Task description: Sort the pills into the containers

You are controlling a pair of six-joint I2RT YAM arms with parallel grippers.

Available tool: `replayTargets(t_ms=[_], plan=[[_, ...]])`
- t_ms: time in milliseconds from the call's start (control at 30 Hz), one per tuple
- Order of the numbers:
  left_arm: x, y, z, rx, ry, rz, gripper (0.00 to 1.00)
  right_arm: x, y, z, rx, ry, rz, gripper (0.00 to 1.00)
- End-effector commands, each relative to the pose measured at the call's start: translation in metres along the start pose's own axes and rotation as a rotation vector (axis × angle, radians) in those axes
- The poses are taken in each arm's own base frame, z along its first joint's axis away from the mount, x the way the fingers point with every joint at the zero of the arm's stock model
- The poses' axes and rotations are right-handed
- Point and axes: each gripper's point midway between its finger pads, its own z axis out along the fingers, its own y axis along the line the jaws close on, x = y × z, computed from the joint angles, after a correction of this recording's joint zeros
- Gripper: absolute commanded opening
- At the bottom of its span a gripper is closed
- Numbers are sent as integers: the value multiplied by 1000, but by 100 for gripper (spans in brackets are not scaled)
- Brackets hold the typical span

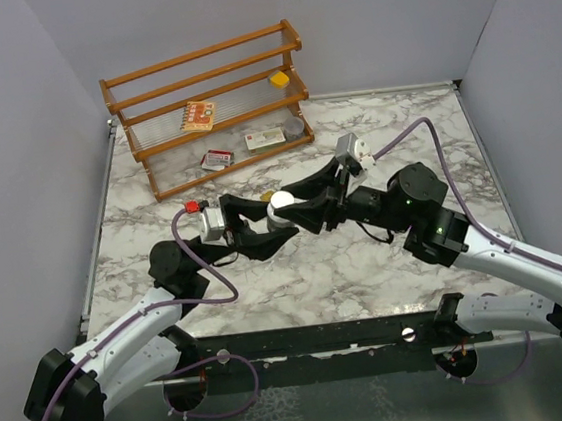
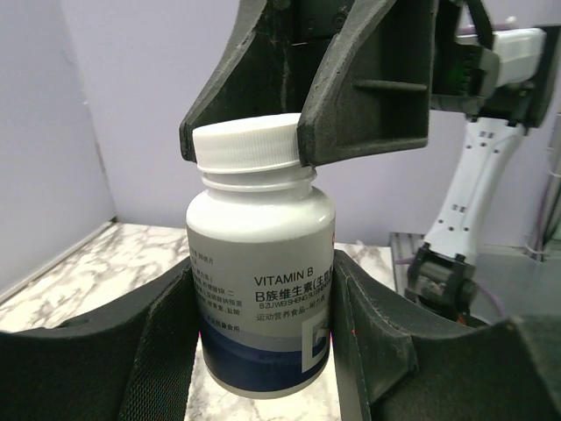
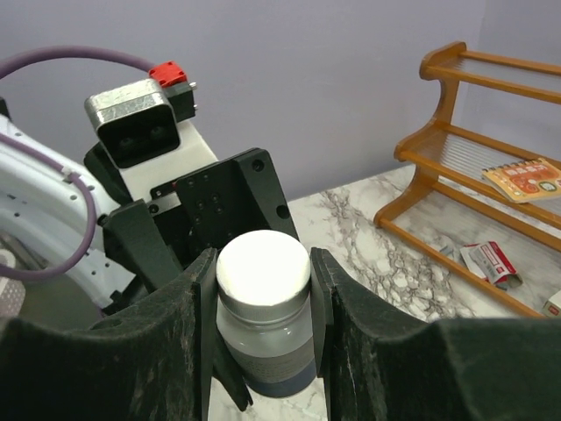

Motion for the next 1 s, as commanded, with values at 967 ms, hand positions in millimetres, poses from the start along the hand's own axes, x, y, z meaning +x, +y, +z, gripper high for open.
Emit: replayTargets(t_ms=[967], plan=[[-44,-95,-19,490,-95,-157,0,-21,61,-37,-312,1,-159,17]])
